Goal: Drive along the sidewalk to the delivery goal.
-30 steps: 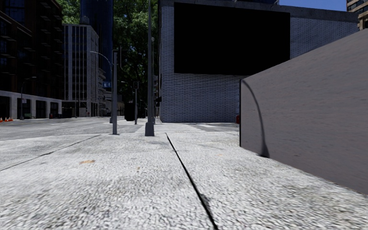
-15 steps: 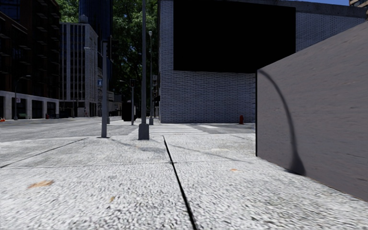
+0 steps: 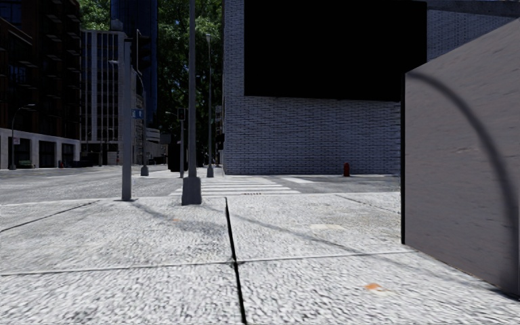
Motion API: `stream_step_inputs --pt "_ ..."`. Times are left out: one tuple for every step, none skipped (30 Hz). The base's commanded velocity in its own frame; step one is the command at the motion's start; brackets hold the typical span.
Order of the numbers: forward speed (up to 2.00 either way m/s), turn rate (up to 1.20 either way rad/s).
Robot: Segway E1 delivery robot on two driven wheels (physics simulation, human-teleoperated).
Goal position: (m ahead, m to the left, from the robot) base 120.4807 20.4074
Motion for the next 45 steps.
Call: stream_step_inputs --pt "2.0 0.0" --pt "2.0 0.0" --pt "2.0 0.0" --pt "2.0 0.0" --pt "2.0 0.0" --pt "2.0 0.0" --pt "2.0 0.0" --pt "2.0 0.0" --pt "2.0 0.0" --pt "2.0 0.0" --pt "2.0 0.0" --pt "2.0 0.0" --pt "2.0 0.0" --pt "2.0 0.0" --pt "2.0 0.0" --pt "2.0 0.0" --pt "2.0 0.0" --pt "2.0 0.0" --pt "2.0 0.0" --pt "2.0 0.0" --pt "2.0 0.0" --pt "2.0 0.0" --pt "2.0 0.0" --pt "2.0 0.0" --pt "2.0 0.0" --pt "2.0 0.0" --pt "2.0 0.0" --pt "2.0 0.0" --pt "2.0 0.0" --pt "2.0 0.0" --pt "2.0 0.0" --pt "2.0 0.0" --pt "2.0 0.11" --pt "2.0 0.11" --pt "2.0 0.11" --pt "2.0 0.12" --pt "2.0 0.12" --pt "2.0 0.13" --pt "2.0 0.16" --pt "2.0 0.16" --pt "2.0 0.18" --pt "2.0 0.18" --pt "2.0 0.19" --pt "2.0 0.19" --pt "2.0 0.19"
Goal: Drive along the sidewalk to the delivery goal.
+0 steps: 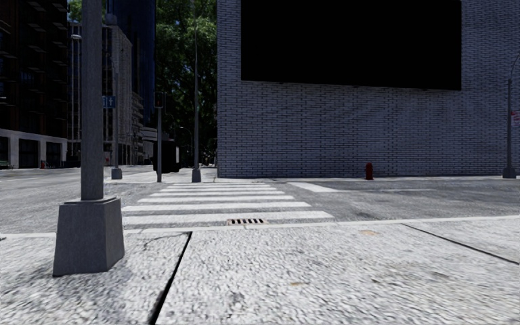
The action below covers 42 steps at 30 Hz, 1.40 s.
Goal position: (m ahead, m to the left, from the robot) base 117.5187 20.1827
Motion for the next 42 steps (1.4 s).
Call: stream_step_inputs --pt "2.0 0.19" --pt "2.0 0.19" --pt "2.0 0.19" --pt "2.0 0.21" --pt "2.0 0.22" --pt "2.0 0.25" --pt "2.0 0.27" --pt "2.0 0.29" --pt "2.0 0.29" --pt "2.0 0.32" --pt "2.0 0.34" --pt "2.0 0.36" --pt "2.0 0.36" --pt "2.0 0.36" --pt "2.0 0.36" --pt "2.0 0.36" --pt "2.0 0.36" --pt "2.0 0.36" --pt "2.0 0.36" --pt "2.0 0.36" --pt "2.0 0.36" --pt "2.0 0.36" --pt "2.0 0.36" --pt "2.0 0.36" --pt "2.0 0.36" --pt "2.0 0.36" --pt "2.0 0.36" --pt "2.0 0.36" --pt "2.0 0.36" --pt "2.0 0.32" --pt "2.0 0.0" --pt "2.0 0.0" --pt "2.0 0.0" --pt "2.0 0.0" --pt "2.0 0.0" --pt "2.0 0.0" --pt "2.0 0.0" --pt "2.0 0.0" --pt "2.0 -0.31" --pt "2.0 -0.38" --pt "2.0 -0.41" --pt "2.0 -0.42"
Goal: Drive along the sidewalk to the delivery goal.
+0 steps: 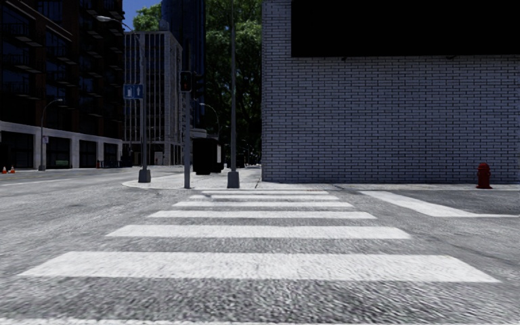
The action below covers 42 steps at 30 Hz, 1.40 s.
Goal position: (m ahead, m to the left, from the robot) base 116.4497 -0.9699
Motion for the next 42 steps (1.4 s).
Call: stream_step_inputs --pt "2.0 -0.42" --pt "2.0 -0.42" --pt "2.0 -0.42" --pt "1.96 -0.32" --pt "1.73 -0.14" --pt "1.73 -0.14" --pt "1.6 0.0" --pt "1.48 0.0" --pt "1.37 0.0" --pt "1.33 0.0" --pt "1.33 0.0" --pt "1.27 0.0" --pt "1.26 0.0" --pt "1.25 0.0" --pt "1.25 0.0" --pt "1.25 0.0" --pt "1.25 0.0" --pt "1.25 0.0" --pt "1.25 0.0" --pt "1.25 0.0" --pt "1.25 0.0" --pt "1.25 0.0" --pt "1.25 0.0" --pt "1.25 0.0" --pt "1.25 0.0" --pt "1.25 0.0" --pt "1.25 0.0" --pt "1.25 0.0" --pt "1.25 0.0" --pt "1.25 0.0" --pt "1.25 0.0" --pt "1.25 0.0" --pt "1.25 0.0" --pt "2.0 0.0" --pt "2.0 0.0" --pt "2.0 0.0" --pt "2.0 0.0" --pt "2.0 0.0" --pt "2.0 0.0" --pt "2.0 0.0" --pt "2.0 0.0" --pt "2.0 0.0"
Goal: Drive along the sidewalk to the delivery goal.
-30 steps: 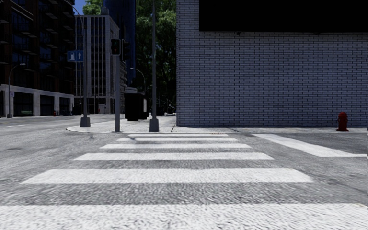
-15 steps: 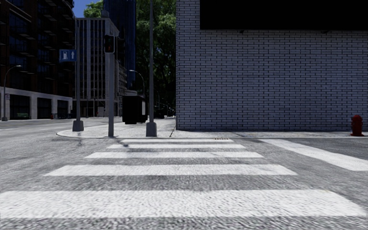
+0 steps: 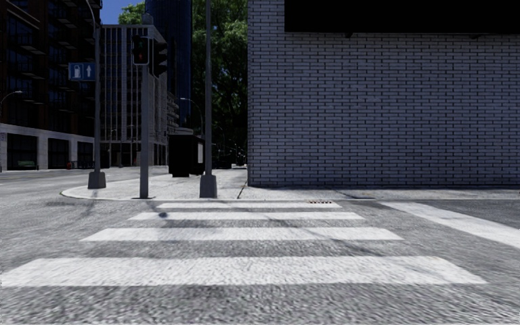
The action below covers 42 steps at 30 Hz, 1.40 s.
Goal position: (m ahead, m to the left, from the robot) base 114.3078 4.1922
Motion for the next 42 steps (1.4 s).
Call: stream_step_inputs --pt "2.0 0.0" --pt "2.0 0.0" --pt "2.0 0.0" --pt "2.0 0.0" --pt "2.0 0.0" --pt "2.0 0.0" --pt "2.0 0.0" --pt "2.0 0.0" --pt "2.0 0.0" --pt "2.0 0.0" --pt "2.0 0.0" --pt "2.0 0.0" --pt "2.0 0.0" --pt "2.0 0.0" --pt "2.0 0.0" --pt "2.0 0.0" --pt "2.0 0.0" --pt "2.0 0.0" --pt "2.0 0.0" --pt "2.0 0.0" --pt "2.0 0.0" --pt "2.0 0.0" --pt "2.0 0.0" --pt "2.0 0.0" --pt "2.0 0.0" --pt "2.0 0.0" --pt "2.0 0.0" --pt "2.0 0.0" --pt "2.0 0.0" --pt "2.0 0.0" --pt "2.0 0.0" --pt "2.0 0.0" --pt "2.0 0.0" --pt "2.0 0.0" --pt "2.0 0.0" --pt "2.0 0.0" --pt "2.0 0.0" --pt "2.0 0.0" --pt "2.0 0.0" --pt "2.0 0.0" --pt "2.0 0.0" --pt "2.0 0.0"
